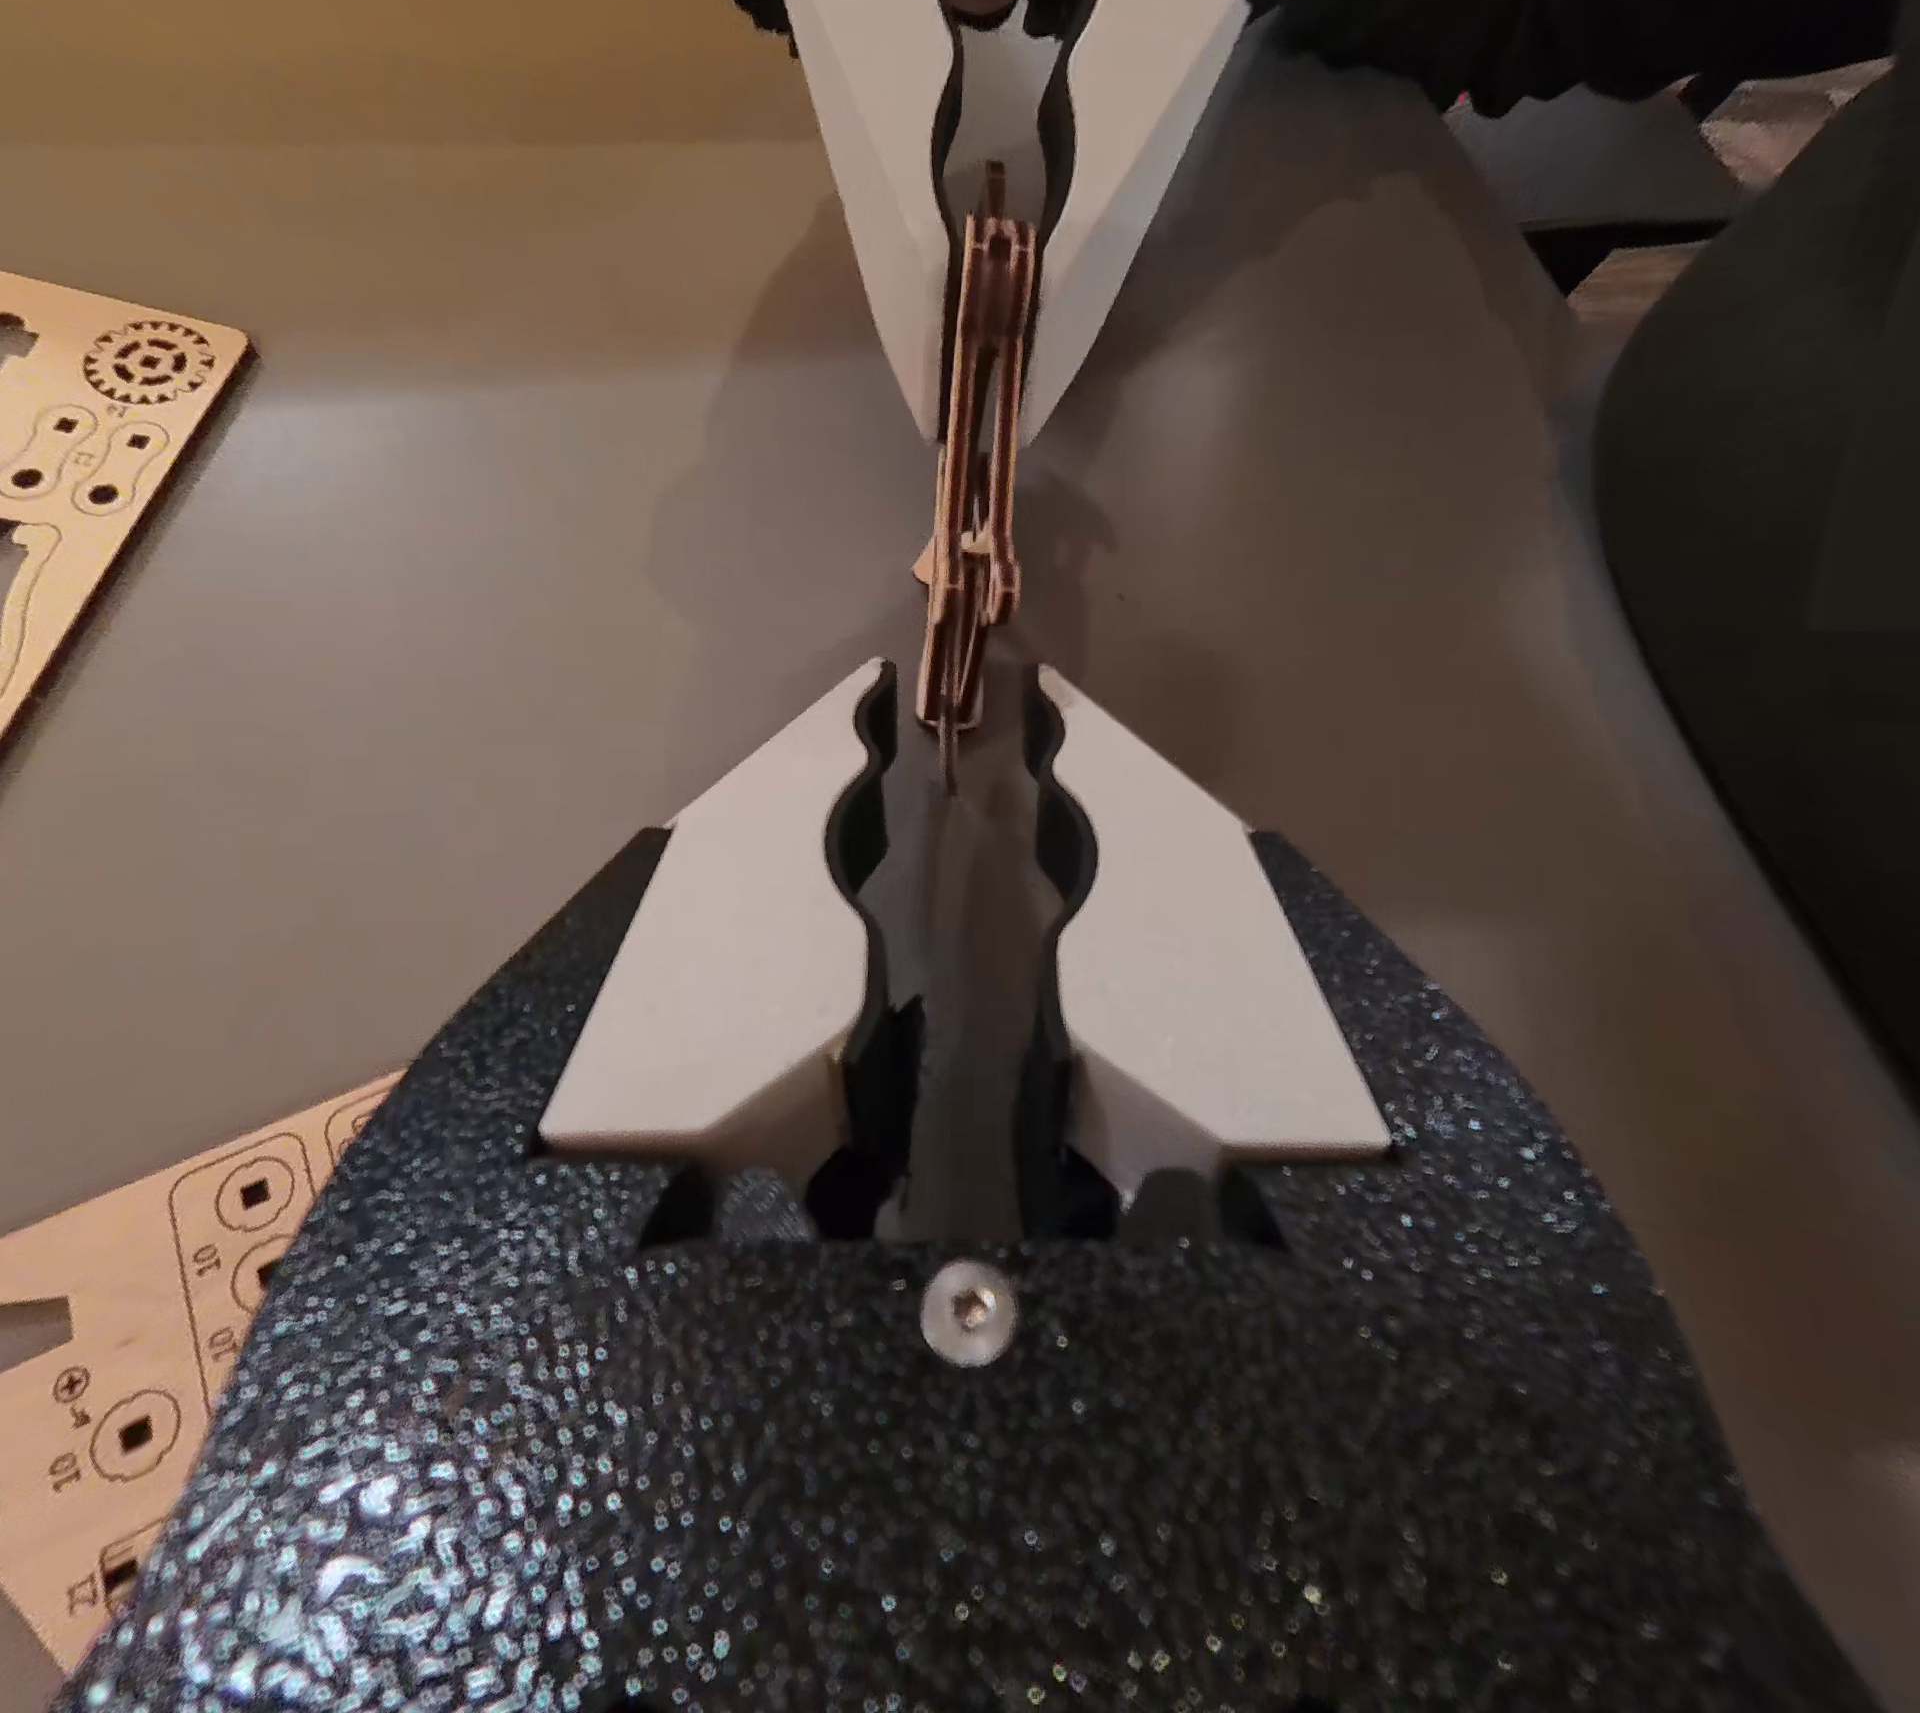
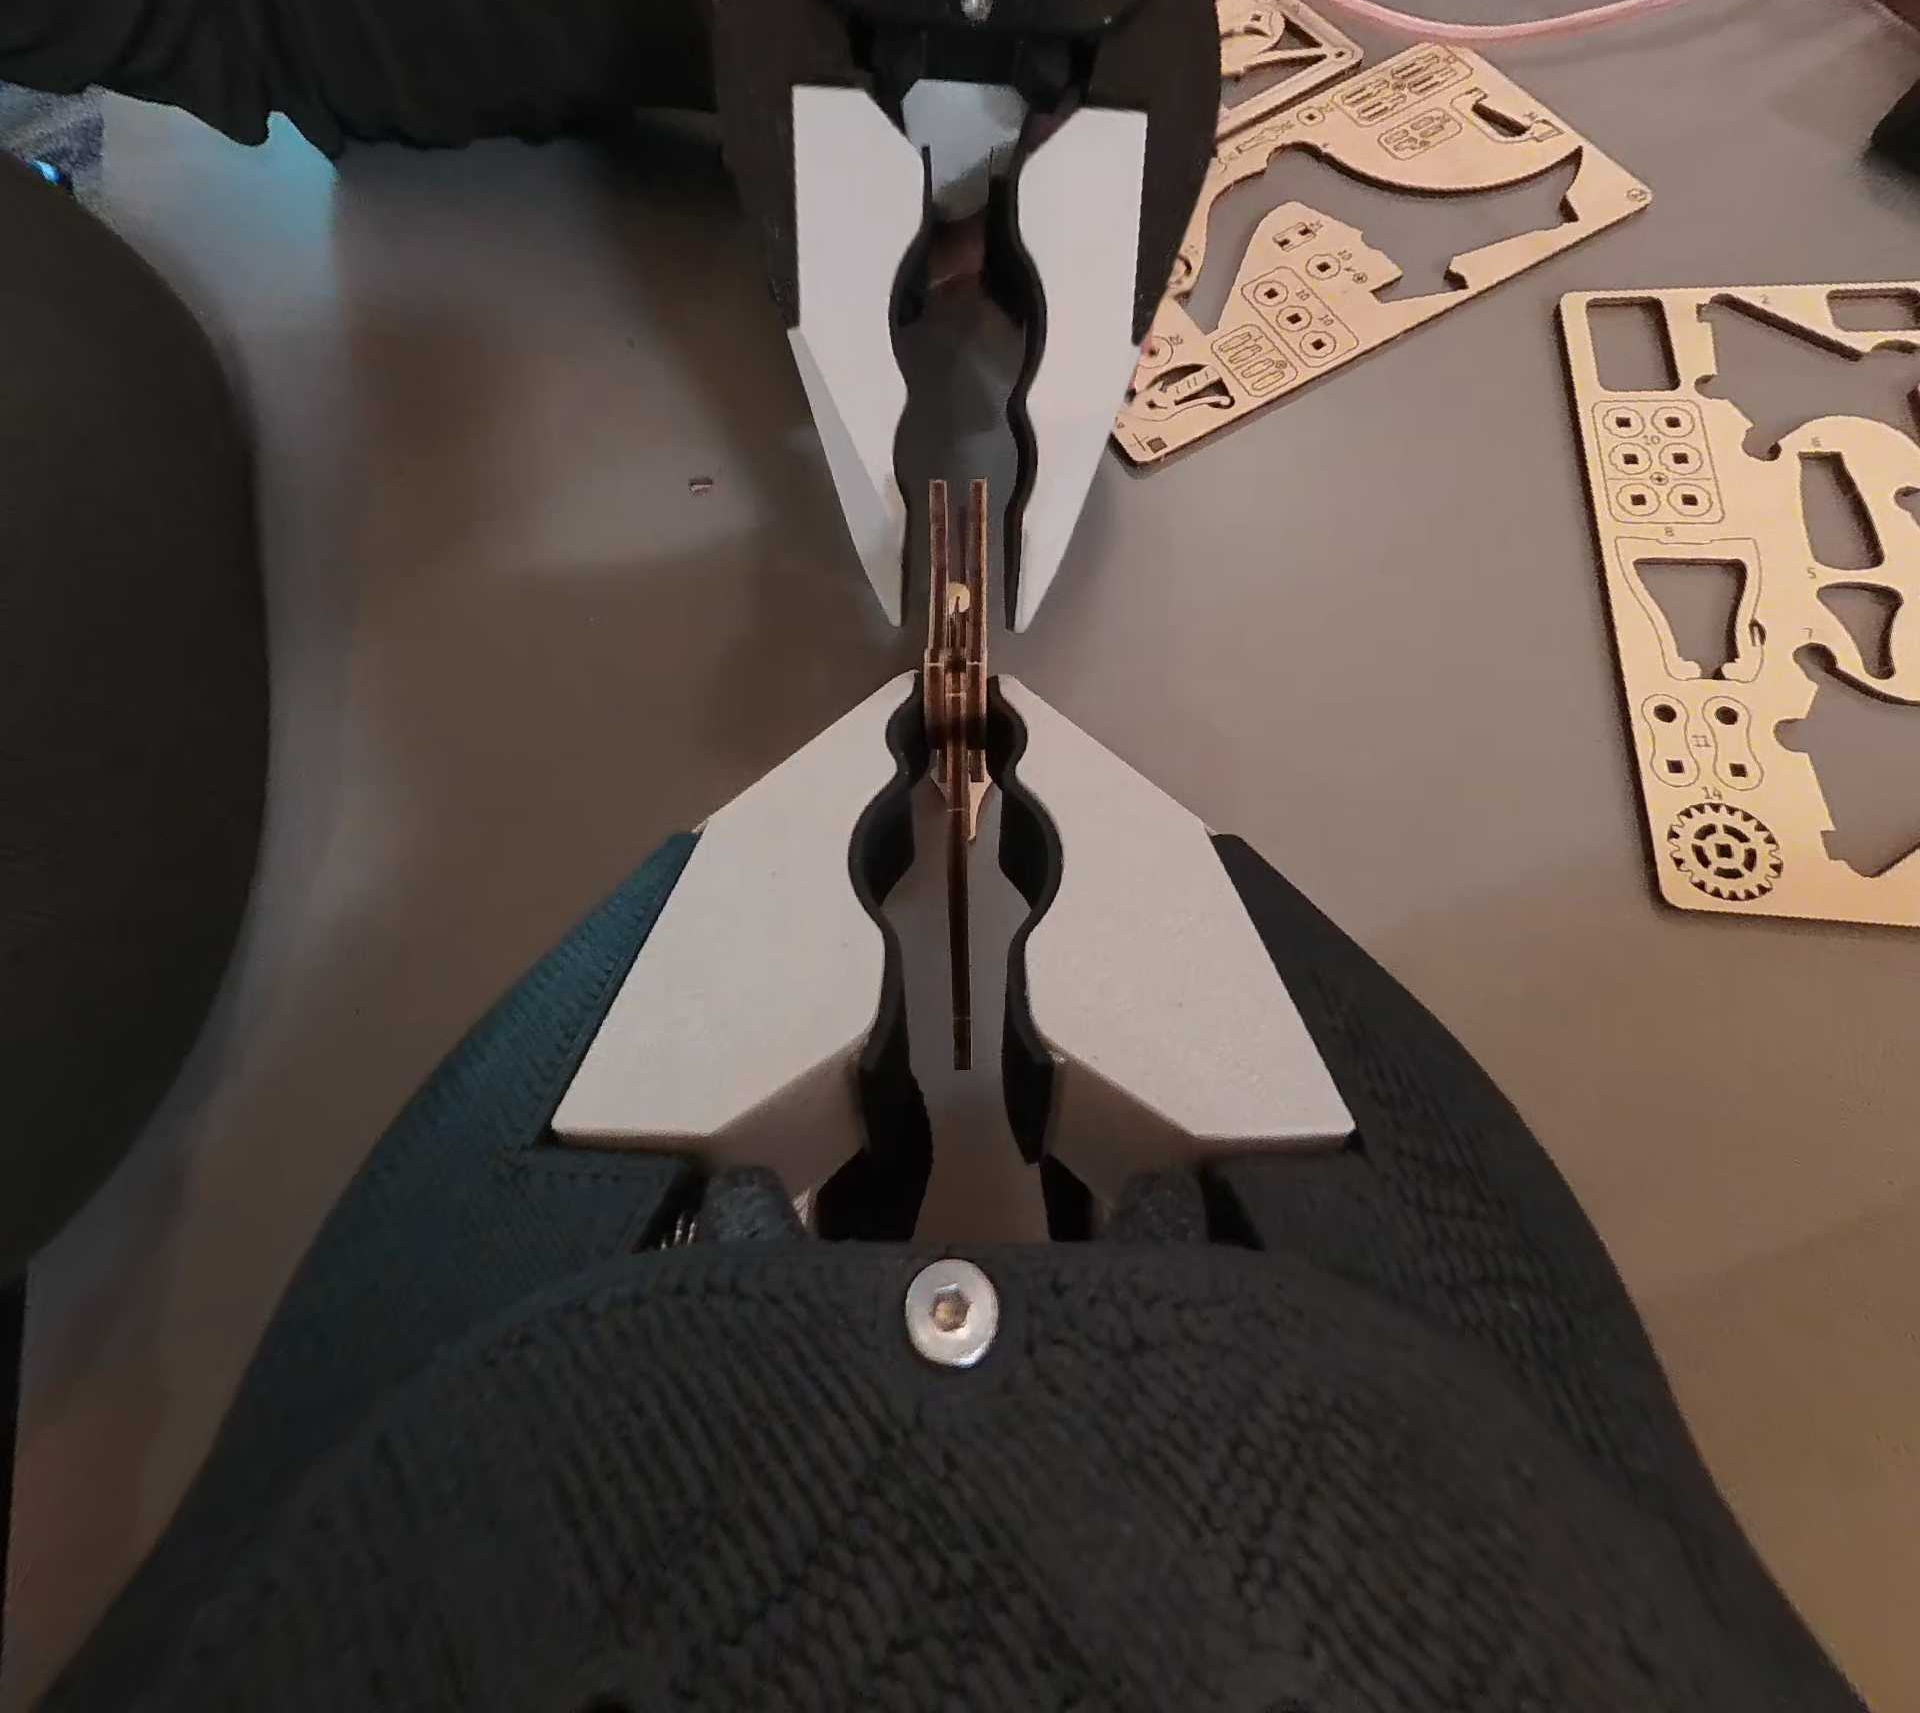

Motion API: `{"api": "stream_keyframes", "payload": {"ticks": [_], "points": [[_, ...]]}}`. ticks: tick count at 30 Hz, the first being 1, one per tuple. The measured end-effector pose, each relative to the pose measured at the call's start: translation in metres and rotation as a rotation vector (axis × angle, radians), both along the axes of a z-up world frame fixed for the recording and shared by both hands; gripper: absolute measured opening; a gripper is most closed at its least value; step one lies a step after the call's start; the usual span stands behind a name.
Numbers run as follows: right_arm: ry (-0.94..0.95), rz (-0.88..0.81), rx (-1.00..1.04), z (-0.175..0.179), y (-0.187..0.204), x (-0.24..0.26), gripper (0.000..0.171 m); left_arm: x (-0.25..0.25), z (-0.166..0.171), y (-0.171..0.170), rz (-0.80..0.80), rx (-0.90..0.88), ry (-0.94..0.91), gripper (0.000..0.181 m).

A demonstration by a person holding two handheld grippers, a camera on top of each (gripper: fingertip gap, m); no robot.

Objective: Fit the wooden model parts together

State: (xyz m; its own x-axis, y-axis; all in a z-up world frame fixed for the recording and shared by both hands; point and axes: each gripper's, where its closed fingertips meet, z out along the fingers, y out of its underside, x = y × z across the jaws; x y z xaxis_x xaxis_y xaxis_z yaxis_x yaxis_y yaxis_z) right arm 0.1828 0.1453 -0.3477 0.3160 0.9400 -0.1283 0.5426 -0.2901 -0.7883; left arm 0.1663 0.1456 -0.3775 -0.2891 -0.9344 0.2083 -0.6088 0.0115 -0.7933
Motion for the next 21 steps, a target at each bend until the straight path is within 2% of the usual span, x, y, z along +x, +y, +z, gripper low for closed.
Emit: {"api": "stream_keyframes", "payload": {"ticks": [5,21], "points": [[-0.006,0.006,0.006,-0.0010,-0.0003,0.0005,0.008,0.0041,0.0019,-0.0007,-0.004,-0.002,-0.022,0.008],[0.001,0.013,0.006,-0.0017,-0.0005,0.0005,0.008,0.0026,0.0017,-0.0011,-0.017,0.035,0.010,0.007]]}}
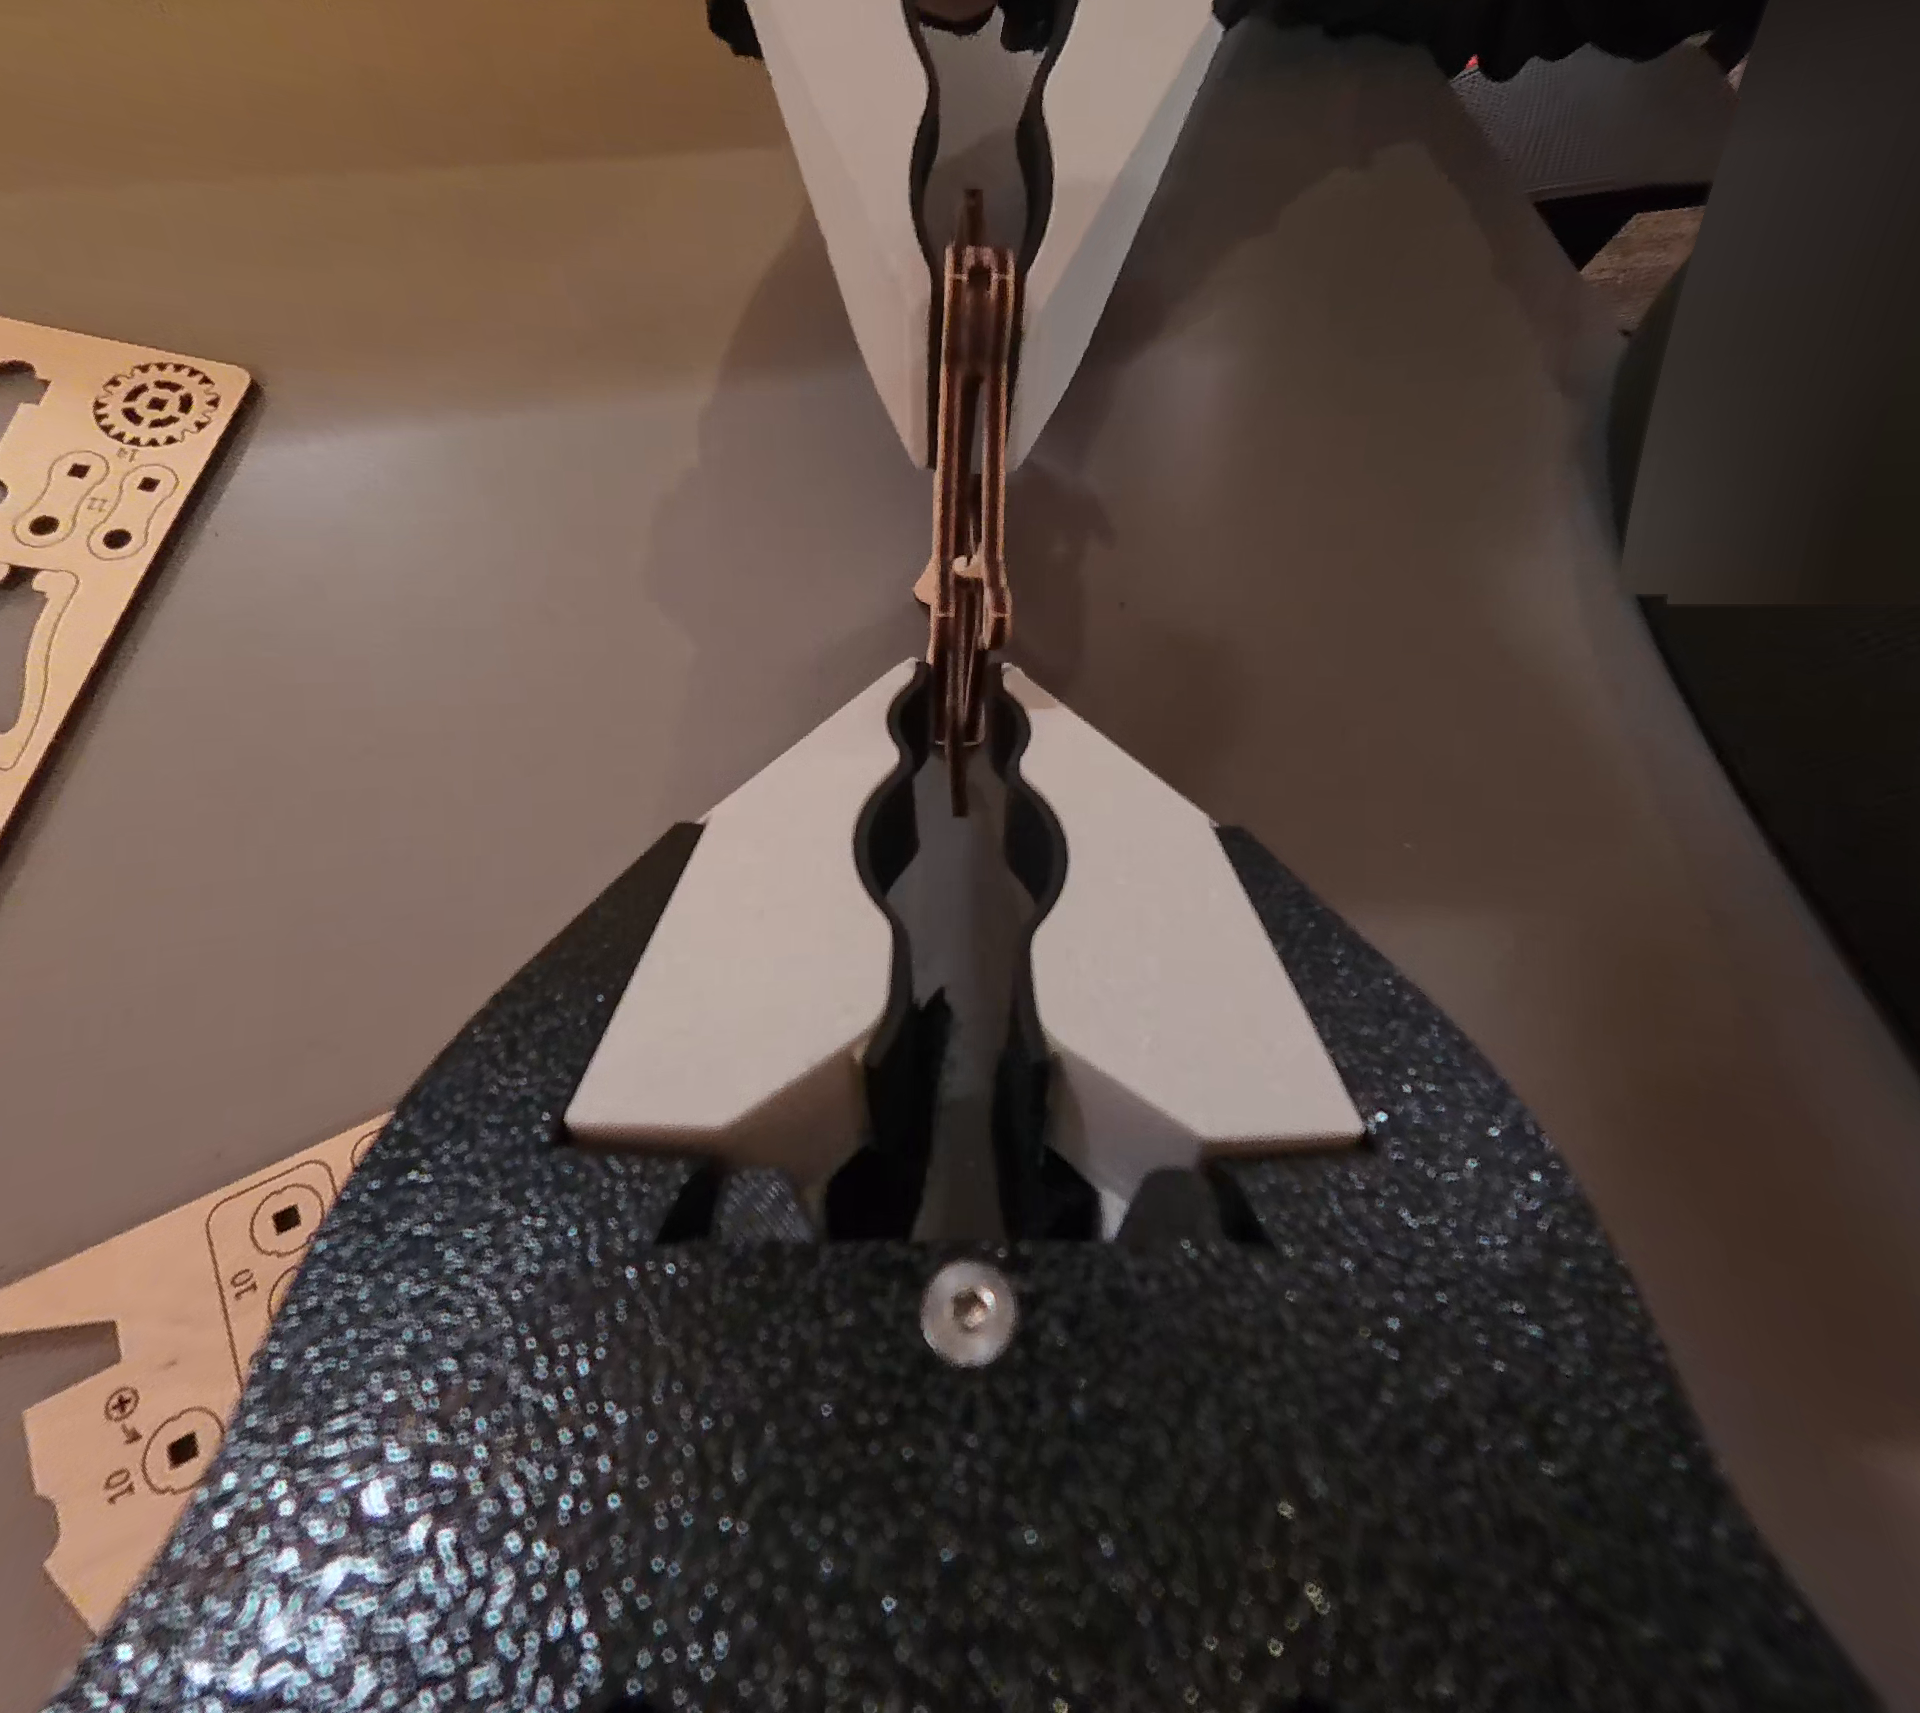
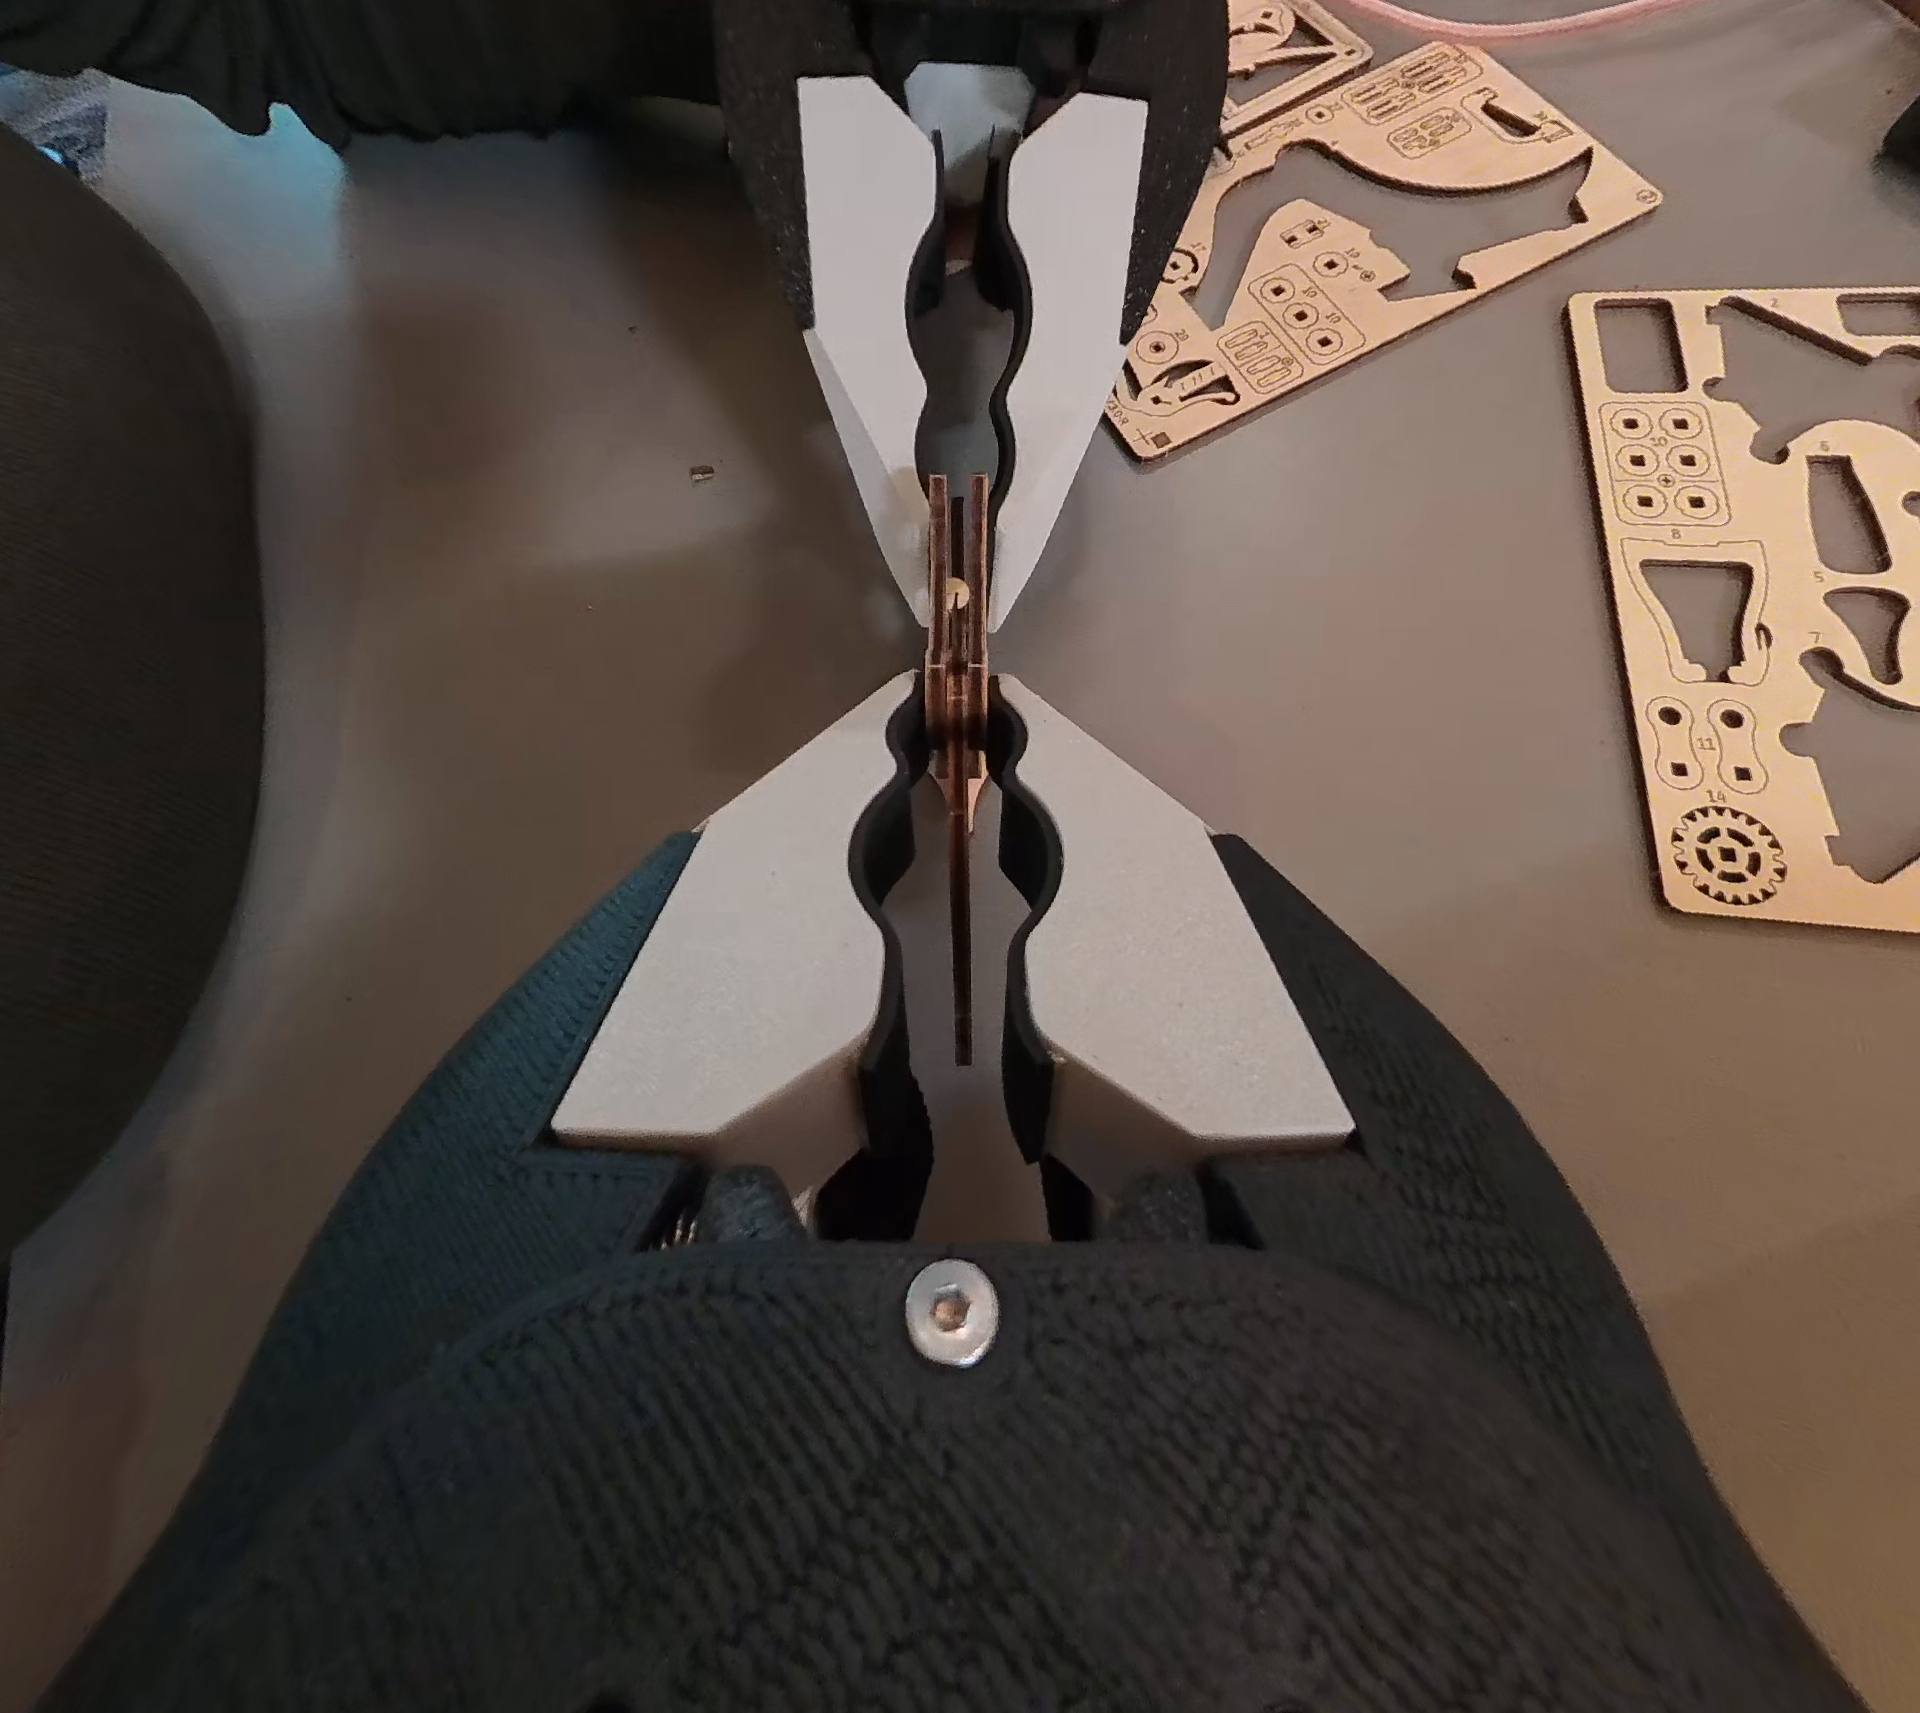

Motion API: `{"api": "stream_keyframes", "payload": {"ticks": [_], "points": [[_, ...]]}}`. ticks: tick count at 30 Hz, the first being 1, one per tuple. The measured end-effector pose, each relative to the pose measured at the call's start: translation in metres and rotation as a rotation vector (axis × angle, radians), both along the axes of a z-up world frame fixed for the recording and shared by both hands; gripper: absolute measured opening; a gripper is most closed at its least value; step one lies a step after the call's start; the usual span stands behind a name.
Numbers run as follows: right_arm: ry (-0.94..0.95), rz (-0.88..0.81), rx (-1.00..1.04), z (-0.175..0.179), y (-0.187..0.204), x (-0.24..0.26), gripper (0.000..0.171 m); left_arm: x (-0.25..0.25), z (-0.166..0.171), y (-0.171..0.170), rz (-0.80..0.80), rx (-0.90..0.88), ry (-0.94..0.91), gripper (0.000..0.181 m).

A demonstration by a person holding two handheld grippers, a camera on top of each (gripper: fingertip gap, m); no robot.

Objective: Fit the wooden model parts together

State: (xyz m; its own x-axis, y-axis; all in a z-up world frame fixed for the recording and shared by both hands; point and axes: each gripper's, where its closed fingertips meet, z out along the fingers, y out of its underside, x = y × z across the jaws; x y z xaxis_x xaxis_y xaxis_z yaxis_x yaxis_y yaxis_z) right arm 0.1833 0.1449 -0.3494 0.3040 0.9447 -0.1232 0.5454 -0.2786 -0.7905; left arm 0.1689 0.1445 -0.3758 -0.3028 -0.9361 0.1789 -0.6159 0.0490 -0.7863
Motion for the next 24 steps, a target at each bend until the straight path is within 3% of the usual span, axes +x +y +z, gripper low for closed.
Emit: {"api": "stream_keyframes", "payload": {"ticks": [24], "points": [[-0.080,-0.011,0.069,-0.0003,0.0006,-0.0004,0.008,-0.0002,-0.0009,0.0021,-0.018,0.065,0.011,0.007]]}}
